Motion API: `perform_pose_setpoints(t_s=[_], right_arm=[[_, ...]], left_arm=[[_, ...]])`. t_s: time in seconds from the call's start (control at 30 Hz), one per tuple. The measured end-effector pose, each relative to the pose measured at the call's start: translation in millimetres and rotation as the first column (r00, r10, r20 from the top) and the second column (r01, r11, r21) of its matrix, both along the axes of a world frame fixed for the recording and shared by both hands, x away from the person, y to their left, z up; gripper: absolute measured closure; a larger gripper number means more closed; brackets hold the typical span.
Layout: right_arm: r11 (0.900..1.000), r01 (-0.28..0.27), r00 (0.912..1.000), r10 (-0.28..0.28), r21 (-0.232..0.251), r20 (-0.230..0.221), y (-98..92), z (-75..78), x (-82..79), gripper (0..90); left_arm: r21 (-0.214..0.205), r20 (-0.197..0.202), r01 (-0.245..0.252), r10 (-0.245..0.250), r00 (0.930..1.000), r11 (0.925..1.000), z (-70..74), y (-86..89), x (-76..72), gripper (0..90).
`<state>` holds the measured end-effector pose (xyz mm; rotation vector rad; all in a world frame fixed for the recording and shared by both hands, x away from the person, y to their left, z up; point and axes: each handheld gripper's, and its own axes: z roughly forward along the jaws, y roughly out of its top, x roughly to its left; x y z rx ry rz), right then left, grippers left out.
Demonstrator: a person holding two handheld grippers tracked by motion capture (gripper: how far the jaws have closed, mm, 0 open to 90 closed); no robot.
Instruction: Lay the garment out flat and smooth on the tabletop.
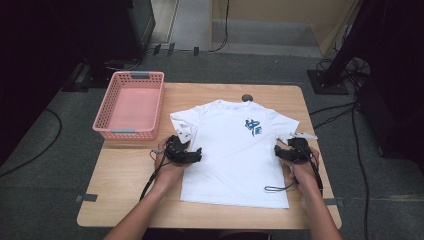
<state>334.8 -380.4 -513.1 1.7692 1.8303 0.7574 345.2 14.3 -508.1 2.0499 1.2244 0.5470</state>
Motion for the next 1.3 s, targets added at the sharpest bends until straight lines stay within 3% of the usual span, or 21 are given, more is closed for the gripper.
perform_pose_setpoints(t_s=[0.07,0.27,0.6,0.7,0.77,0.83,0.93,1.0,1.17,1.3], right_arm=[[0.9998,-0.002,1.0,0.002,-0.017,0.0,-0.1,-2.2,-2.3,27.2],[0.9999,0.015,0.9997,-0.015,0.006,0.016,-7.2,-1.8,-6.5,27.1],[0.9966,-0.071,0.9973,0.069,0.043,0.025,0.2,3.0,-37.6,24.2],[0.9968,-0.072,0.9973,0.072,0.034,0.012,2.6,-2.7,-45.9,23.8],[0.9972,-0.071,0.9972,0.071,0.021,0.023,4.4,-5.1,-51.2,23.6],[0.9974,-0.071,0.9971,0.07,0.015,0.028,4.9,-5.6,-54.9,23.6],[0.9974,-0.071,0.9967,0.071,0.008,0.038,5.3,-6.5,-60.2,26.1],[0.9969,-0.077,0.9962,0.076,0.016,0.043,4.8,-6.0,-63.1,29.2],[0.9966,-0.082,0.9952,0.081,0.012,0.055,5.4,-7.4,-65.8,29.2],[0.9968,-0.079,0.9948,0.077,0.014,0.067,5.6,-8.3,-66.9,29.2]], left_arm=[[0.0,-0.004,-0.005,0.005,1.0,1.0,-2.3,3.3,-6.0,19.9],[-0.021,-0.011,-0.018,0.017,0.9998,0.9996,-4.2,16.3,-18.2,19.9],[-0.021,-0.015,-0.034,0.034,0.9993,0.9992,-9.8,34.5,-38.3,19.9],[-0.074,0.01,-0.099,0.1,0.9949,0.9923,-9.0,40.3,-29.5,21.2],[-0.128,0.041,-0.134,0.14,0.9894,0.9828,-7.7,44.9,-19.8,38.3],[-0.193,0.026,-0.161,0.169,0.9852,0.9679,-8.4,49.1,-8.2,52.0],[-0.241,0.026,-0.181,0.193,0.9809,0.9535,-9.0,48.4,5.3,66.6],[-0.227,0.045,-0.179,0.194,0.9801,0.9573,-7.8,44.2,13.5,71.1],[-0.207,0.041,-0.233,0.247,0.9683,0.9501,-6.9,35.5,40.5,79.1],[-0.152,0.035,-0.255,0.263,0.9641,0.9549,-10.0,27.9,58.6,81.8]])
